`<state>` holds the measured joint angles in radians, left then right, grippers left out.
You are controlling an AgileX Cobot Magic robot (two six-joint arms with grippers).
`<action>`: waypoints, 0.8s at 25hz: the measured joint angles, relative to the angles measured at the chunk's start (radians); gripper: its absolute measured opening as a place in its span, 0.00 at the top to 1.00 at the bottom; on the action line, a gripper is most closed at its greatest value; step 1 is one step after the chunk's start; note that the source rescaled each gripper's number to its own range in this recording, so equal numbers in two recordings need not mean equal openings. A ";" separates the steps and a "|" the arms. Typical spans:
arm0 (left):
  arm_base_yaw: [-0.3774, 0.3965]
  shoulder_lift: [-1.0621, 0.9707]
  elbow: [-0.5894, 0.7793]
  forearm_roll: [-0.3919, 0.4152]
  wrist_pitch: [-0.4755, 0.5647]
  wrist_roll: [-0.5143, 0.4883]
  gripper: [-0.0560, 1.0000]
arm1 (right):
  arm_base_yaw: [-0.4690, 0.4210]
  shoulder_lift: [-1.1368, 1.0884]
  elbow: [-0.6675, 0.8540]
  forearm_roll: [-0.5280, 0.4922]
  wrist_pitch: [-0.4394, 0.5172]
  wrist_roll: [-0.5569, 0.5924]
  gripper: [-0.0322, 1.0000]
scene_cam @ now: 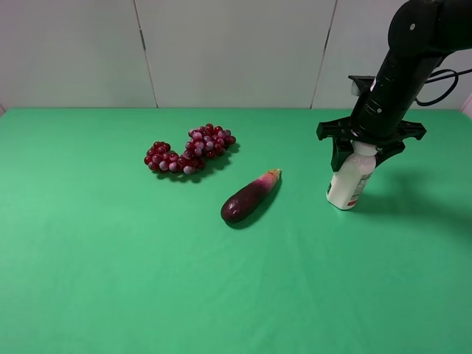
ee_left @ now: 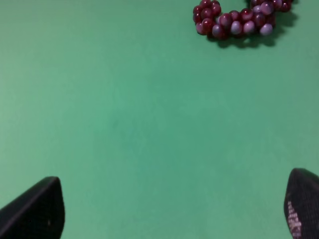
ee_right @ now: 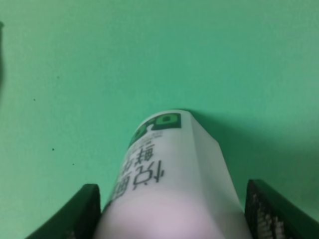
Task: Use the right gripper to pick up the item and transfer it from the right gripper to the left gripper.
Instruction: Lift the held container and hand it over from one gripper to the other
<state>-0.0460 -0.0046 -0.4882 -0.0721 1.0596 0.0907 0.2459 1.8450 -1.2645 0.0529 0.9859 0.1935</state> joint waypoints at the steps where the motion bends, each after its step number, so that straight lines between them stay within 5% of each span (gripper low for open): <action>1: 0.000 0.000 0.000 0.000 0.000 0.000 0.25 | 0.000 0.000 0.000 0.000 0.000 0.000 0.96; 14: 0.000 0.000 0.000 0.000 0.000 0.000 0.25 | 0.000 -0.218 0.001 0.039 -0.032 -0.091 0.96; 20: 0.000 0.000 0.000 0.000 0.000 0.000 0.25 | 0.000 -0.308 0.001 0.193 -0.079 -0.194 0.96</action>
<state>-0.0460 -0.0046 -0.4882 -0.0721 1.0596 0.0907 0.2459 1.5374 -1.2632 0.2462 0.9070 0.0000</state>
